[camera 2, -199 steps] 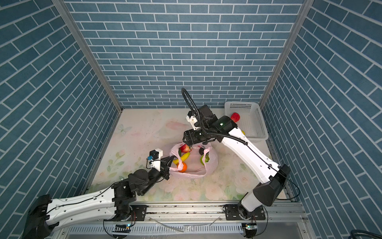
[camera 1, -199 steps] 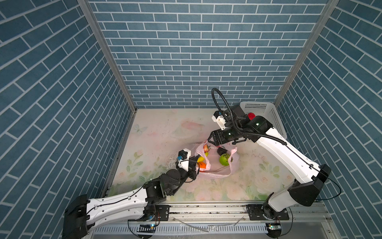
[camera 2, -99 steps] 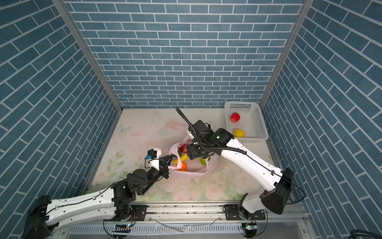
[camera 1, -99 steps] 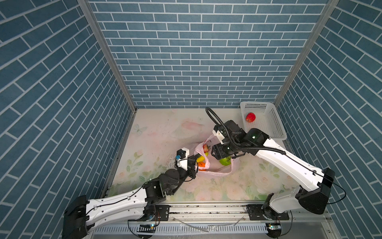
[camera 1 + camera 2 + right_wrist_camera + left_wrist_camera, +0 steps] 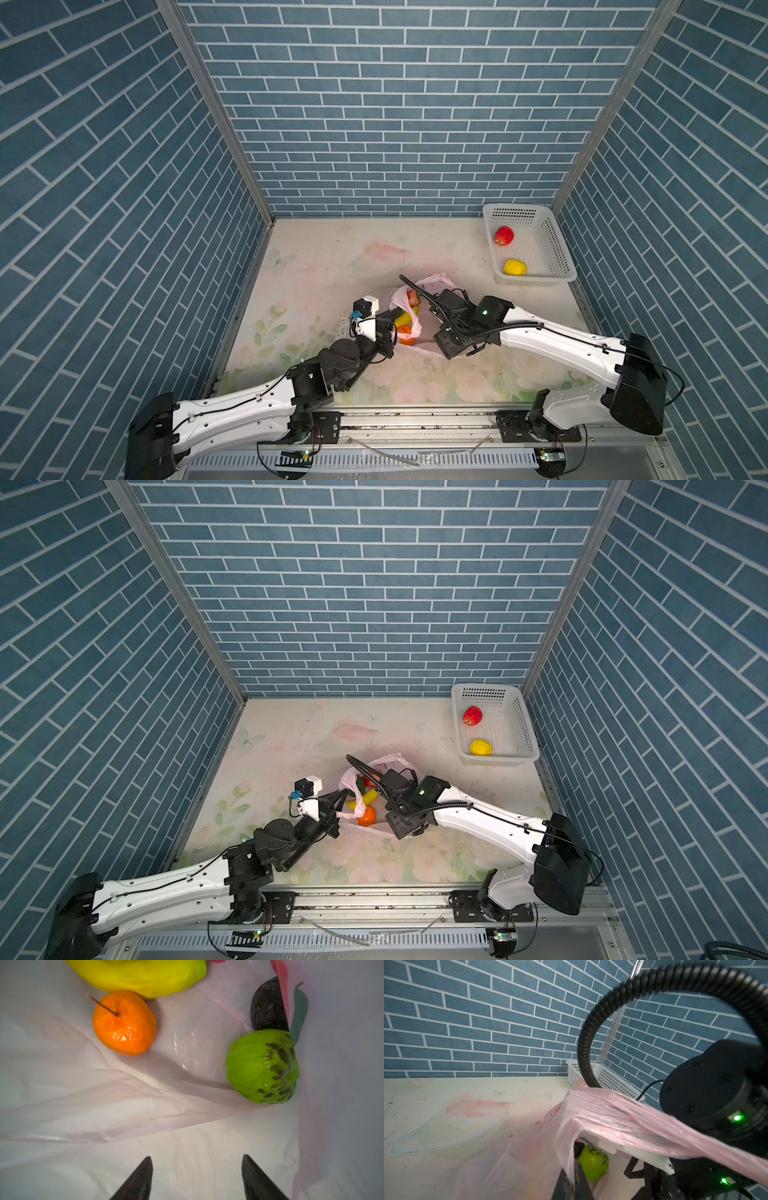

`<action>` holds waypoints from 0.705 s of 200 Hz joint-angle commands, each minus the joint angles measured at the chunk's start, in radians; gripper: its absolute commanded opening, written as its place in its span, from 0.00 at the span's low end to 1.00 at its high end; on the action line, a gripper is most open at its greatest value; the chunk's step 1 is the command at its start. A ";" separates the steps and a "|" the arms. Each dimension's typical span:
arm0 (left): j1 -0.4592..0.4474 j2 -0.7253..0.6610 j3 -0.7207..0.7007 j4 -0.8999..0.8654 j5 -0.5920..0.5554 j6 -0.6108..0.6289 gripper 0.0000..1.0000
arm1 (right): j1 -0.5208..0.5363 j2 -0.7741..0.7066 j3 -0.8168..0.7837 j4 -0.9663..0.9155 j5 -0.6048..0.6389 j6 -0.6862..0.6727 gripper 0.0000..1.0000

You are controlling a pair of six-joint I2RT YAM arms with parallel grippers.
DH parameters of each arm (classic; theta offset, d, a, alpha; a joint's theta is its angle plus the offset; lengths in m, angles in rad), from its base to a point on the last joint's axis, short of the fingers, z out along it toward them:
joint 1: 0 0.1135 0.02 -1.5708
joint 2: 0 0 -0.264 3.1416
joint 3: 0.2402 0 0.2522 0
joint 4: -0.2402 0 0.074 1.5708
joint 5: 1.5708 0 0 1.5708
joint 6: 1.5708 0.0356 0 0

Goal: Untie the knot of the plastic bag and take out the fruit
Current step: Pick up the fruit from the plastic bag.

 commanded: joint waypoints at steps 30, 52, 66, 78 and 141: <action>0.006 0.005 -0.016 0.022 0.036 -0.034 0.09 | 0.005 0.073 0.022 0.069 -0.049 -0.012 0.74; 0.006 0.015 -0.025 0.036 0.063 -0.053 0.09 | 0.005 0.110 0.078 0.098 -0.088 0.012 0.75; 0.005 0.017 -0.031 0.045 0.072 -0.062 0.09 | 0.004 0.136 0.104 0.121 -0.108 0.032 0.75; 0.006 0.017 -0.033 0.051 0.077 -0.064 0.09 | 0.004 0.158 0.111 0.148 -0.110 0.056 0.76; 0.006 0.020 -0.050 0.088 0.080 -0.065 0.09 | -0.038 0.241 0.068 0.311 0.085 0.199 0.79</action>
